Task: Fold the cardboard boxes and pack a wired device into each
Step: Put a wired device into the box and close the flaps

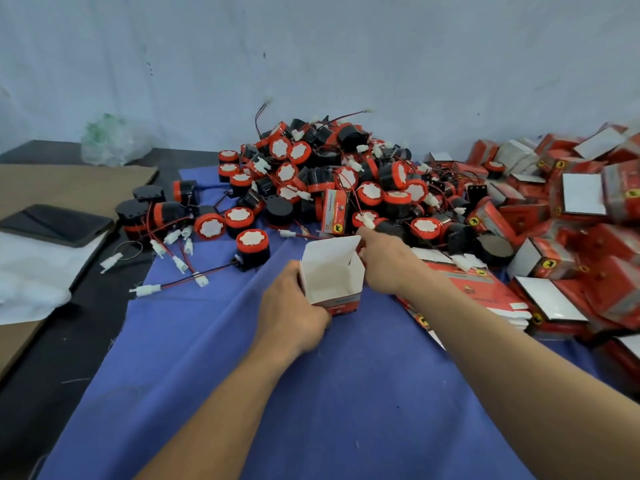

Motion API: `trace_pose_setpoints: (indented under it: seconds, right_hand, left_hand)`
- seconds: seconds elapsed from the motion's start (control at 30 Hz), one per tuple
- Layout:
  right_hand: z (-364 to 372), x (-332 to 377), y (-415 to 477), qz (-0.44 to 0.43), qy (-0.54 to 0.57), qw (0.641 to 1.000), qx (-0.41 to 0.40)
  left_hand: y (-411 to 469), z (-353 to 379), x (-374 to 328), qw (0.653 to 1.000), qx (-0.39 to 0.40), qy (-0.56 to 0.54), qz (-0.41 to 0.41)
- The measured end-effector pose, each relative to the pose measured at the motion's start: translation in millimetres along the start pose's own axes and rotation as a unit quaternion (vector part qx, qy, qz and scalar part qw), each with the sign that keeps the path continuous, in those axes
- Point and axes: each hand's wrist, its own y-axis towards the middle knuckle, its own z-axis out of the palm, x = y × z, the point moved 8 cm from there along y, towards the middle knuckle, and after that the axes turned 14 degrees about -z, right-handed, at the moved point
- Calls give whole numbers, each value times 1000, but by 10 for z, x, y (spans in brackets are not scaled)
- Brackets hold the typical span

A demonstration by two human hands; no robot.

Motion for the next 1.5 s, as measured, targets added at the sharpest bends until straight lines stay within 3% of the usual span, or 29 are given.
trace_pose_setpoints:
  seconds: [0.07,0.1,0.13,0.17,0.2,0.23,0.3,0.37,0.43,0.53,0.63,0.67,0.73,0.83,0.97,1.07,1.2,1.37,1.5]
  right_hand:
    - [-226,-95,-233,47,115,983,-132]
    - [-324,-164,-393,90,239,942,-216]
    - [-349,-223,-558,137,399,860,-288]
    - [-306,-240,-706,176,545,748,-335]
    - [-268,-232,-825,196,638,650,-363]
    - [-254,-236,-916,205,686,584,-383]
    - [-294,-250,-1056,202,728,509,-412]
    - [-440,-252,-1134,160,752,475,-429]
    - [-715,-214,-1210,79,730,512,-446]
    - [-1189,27,-1373,-47,563,674,-476]
    - [-1188,373,-1380,-1,281,856,-434]
    - [-1068,481,-1332,22,199,899,-389]
    - [-706,658,-1172,29,130,951,-279]
    - [-255,771,-1005,32,71,979,-187]
    - [-173,757,-943,10,94,973,-212]
    - [-182,631,-931,4,117,978,-171]
    - [-269,713,-941,-41,-73,976,-202]
    - [-173,948,-918,-113,-226,962,-107]
    - [-283,732,-889,-53,-98,993,-30]
  left_hand:
    - [-2,13,2,1000,-10,2,7]
    - [-3,24,0,1000,-13,4,11]
    - [2,42,-6,1000,-13,6,15]
    - [4,64,-12,1000,-12,9,18]
    - [10,83,-14,1000,-11,12,19]
    - [11,96,-15,1000,-10,15,18]
    - [8,105,-11,1000,-10,16,17]
    - [7,98,-17,1000,-12,15,19]
    - [0,106,-23,1000,-8,19,20]
    - [-13,183,-42,999,27,17,20]
    - [-41,269,-79,997,63,4,36]
    - [-47,286,-89,997,68,4,43]
    - [-61,306,-120,995,71,20,65]
    - [-77,307,-166,993,72,46,84]
    - [-47,325,-178,991,85,72,80]
    - [-22,275,-129,992,75,52,87]
    - [-23,249,-111,991,96,40,81]
    - [-49,282,-126,990,113,4,88]
    - [-94,301,-176,989,123,-35,71]
